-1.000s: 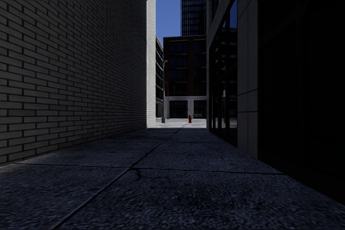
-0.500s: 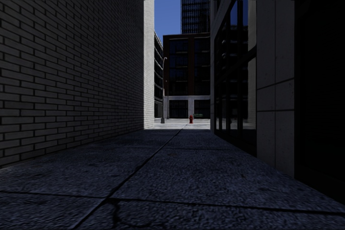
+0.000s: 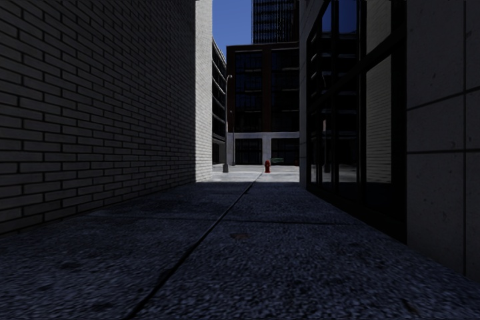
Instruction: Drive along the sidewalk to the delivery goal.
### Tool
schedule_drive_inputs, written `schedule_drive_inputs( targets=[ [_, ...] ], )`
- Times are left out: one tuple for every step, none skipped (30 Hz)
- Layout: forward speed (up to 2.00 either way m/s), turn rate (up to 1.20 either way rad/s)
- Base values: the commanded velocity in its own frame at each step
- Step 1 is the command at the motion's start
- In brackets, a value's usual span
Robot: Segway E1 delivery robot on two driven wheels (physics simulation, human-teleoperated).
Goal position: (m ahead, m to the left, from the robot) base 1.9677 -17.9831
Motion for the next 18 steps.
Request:
schedule_drive_inputs(
  targets=[
    [2.00,0.00],
    [2.00,0.00],
    [2.00,0.00],
    [2.00,0.00],
    [2.00,0.00],
    [2.00,0.00],
    [2.00,0.00],
    [2.00,0.00],
    [2.00,0.00],
    [2.00,0.00],
    [2.00,0.00],
    [2.00,0.00],
    [2.00,0.00],
    [2.00,0.00],
    [2.00,0.00],
    [2.00,0.00],
    [2.00,0.00],
    [2.00,0.00]
  ],
)
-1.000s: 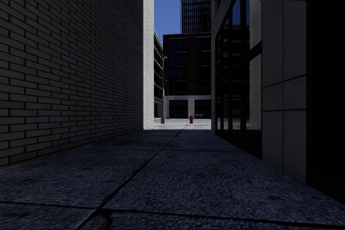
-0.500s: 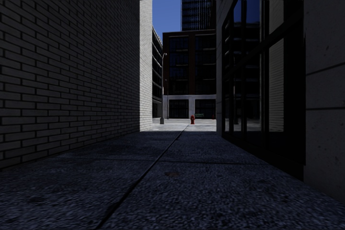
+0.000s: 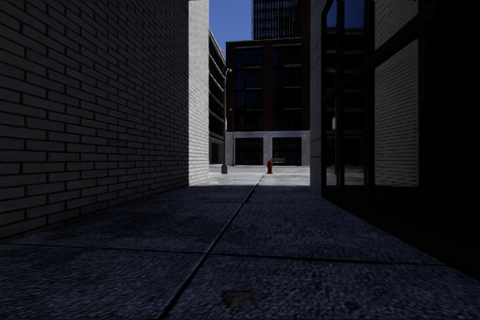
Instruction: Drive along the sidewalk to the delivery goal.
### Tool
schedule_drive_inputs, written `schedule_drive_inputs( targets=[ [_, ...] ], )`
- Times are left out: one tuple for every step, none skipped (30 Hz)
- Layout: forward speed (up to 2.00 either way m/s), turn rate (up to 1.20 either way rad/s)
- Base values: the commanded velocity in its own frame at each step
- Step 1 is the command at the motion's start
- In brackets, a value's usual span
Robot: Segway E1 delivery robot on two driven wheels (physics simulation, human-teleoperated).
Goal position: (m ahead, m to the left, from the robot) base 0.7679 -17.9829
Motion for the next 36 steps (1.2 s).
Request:
schedule_drive_inputs(
  targets=[
    [2.00,0.00],
    [2.00,0.00],
    [2.00,0.00],
    [2.00,0.00],
    [2.00,0.00],
    [2.00,0.00],
    [2.00,0.00],
    [2.00,0.00],
    [2.00,0.00],
    [2.00,0.00],
    [2.00,0.00],
    [2.00,0.00],
    [2.00,0.00],
    [2.00,0.00],
    [2.00,0.00],
    [2.00,0.00],
    [2.00,0.00],
    [2.00,0.00],
    [2.00,0.00],
    [2.00,0.00],
    [2.00,0.00],
    [2.00,0.00],
    [2.00,0.00],
    [2.00,0.00],
    [2.00,0.00],
    [2.00,0.00],
    [2.00,0.00],
    [2.00,0.00],
    [2.00,0.00],
    [2.00,0.00],
    [2.00,0.00],
    [2.00,0.00],
    [2.00,0.00],
    [2.00,0.00],
    [2.00,0.00],
    [2.00,0.00]
  ],
)
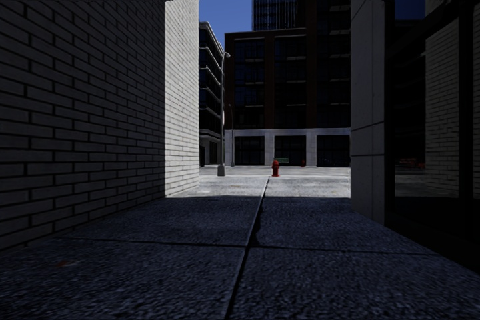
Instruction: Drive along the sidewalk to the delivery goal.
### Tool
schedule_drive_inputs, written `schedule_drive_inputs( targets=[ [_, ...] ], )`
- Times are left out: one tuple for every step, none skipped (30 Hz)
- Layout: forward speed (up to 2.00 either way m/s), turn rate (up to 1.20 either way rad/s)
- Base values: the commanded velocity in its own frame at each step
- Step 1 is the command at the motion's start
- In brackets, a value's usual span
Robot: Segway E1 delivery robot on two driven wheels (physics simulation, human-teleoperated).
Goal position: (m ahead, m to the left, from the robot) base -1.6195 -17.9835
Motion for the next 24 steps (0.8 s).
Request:
schedule_drive_inputs(
  targets=[
    [2.00,0.00],
    [2.00,0.00],
    [2.00,0.00],
    [2.00,0.00],
    [2.00,0.00],
    [2.00,0.00],
    [2.00,0.00],
    [2.00,0.00],
    [2.00,0.00],
    [2.00,0.00],
    [2.00,0.00],
    [2.00,0.00],
    [2.00,0.00],
    [2.00,0.00],
    [2.00,0.00],
    [2.00,0.00],
    [2.00,0.00],
    [2.00,0.00],
    [2.00,0.00],
    [2.00,0.00],
    [2.00,0.00],
    [2.00,0.00],
    [2.00,0.00],
    [2.00,0.00]
  ],
)
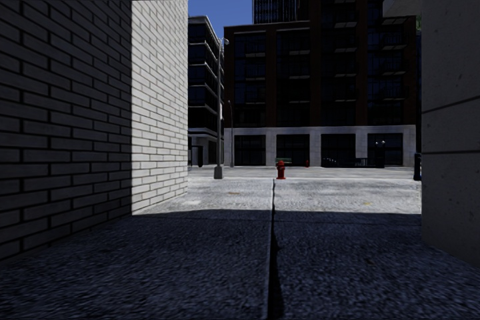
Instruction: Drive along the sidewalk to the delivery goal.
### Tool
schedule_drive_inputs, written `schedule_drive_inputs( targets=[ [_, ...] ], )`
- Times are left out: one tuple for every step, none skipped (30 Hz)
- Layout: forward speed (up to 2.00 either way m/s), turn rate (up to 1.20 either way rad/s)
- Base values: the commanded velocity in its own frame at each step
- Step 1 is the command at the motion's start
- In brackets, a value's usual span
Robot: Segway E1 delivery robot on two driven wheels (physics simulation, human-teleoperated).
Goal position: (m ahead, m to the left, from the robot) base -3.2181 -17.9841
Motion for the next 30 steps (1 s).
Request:
schedule_drive_inputs(
  targets=[
    [2.00,0.00],
    [2.00,-0.01],
    [2.00,-0.22],
    [2.00,-0.29],
    [2.00,-0.29],
    [2.00,-0.34],
    [2.00,-0.40],
    [2.00,-0.41],
    [2.00,-0.42],
    [2.00,-0.42],
    [2.00,-0.42],
    [2.00,-0.42],
    [2.00,-0.42],
    [2.00,-0.42],
    [2.00,-0.42],
    [2.00,-0.42],
    [2.00,-0.42],
    [2.00,-0.42],
    [2.00,-0.42],
    [2.00,-0.42],
    [2.00,-0.42],
    [2.00,-0.42],
    [2.00,-0.42],
    [2.00,-0.42],
    [2.00,-0.42],
    [2.00,-0.42],
    [2.00,-0.42],
    [2.00,-0.42],
    [2.00,-0.42],
    [2.00,-0.42]
  ],
)
